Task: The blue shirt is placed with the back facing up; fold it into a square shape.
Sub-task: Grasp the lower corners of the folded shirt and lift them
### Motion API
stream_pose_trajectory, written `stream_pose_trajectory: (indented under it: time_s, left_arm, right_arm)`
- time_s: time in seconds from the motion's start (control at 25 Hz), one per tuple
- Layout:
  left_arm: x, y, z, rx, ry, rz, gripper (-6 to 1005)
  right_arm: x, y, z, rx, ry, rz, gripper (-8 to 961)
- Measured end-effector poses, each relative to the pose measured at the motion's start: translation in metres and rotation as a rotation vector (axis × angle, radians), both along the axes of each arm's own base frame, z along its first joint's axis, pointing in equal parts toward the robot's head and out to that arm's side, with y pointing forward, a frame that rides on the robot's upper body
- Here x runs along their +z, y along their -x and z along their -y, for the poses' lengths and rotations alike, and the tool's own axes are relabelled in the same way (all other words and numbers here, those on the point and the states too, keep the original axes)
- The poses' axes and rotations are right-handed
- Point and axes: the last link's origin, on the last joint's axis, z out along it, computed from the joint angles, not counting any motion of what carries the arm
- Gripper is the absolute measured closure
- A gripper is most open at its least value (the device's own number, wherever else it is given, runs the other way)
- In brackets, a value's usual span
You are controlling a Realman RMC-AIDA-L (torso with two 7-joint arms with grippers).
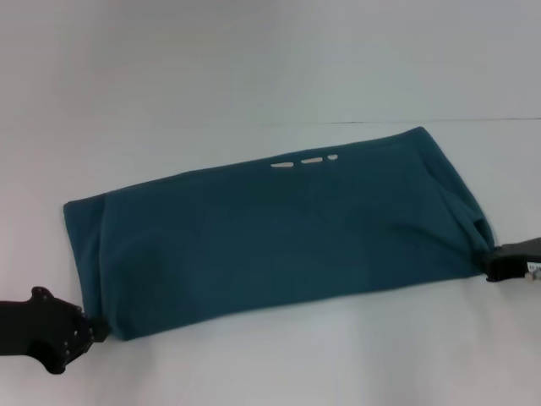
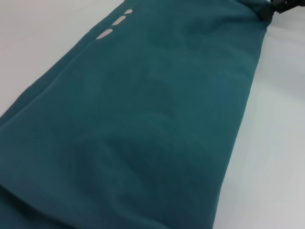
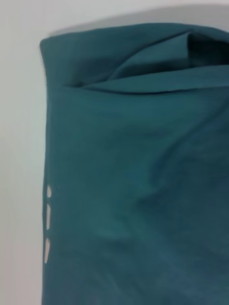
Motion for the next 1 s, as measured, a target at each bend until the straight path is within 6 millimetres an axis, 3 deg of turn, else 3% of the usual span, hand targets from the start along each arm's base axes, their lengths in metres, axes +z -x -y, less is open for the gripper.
stream_pose_trajectory:
  time_s: [0.56,1.0]
  left_arm:
    - [0.006,-0.014,0.020,-0.043,0.117,0.044,950]
    - [0.014,-0.022,0.036,-0.072,0.191,0.061,950]
  right_arm:
    - [0.004,0.021,0.065,0.049,0.042,-0.039,913]
    - [0.008,0.006,0.105,0.003,0.054,-0.062,908]
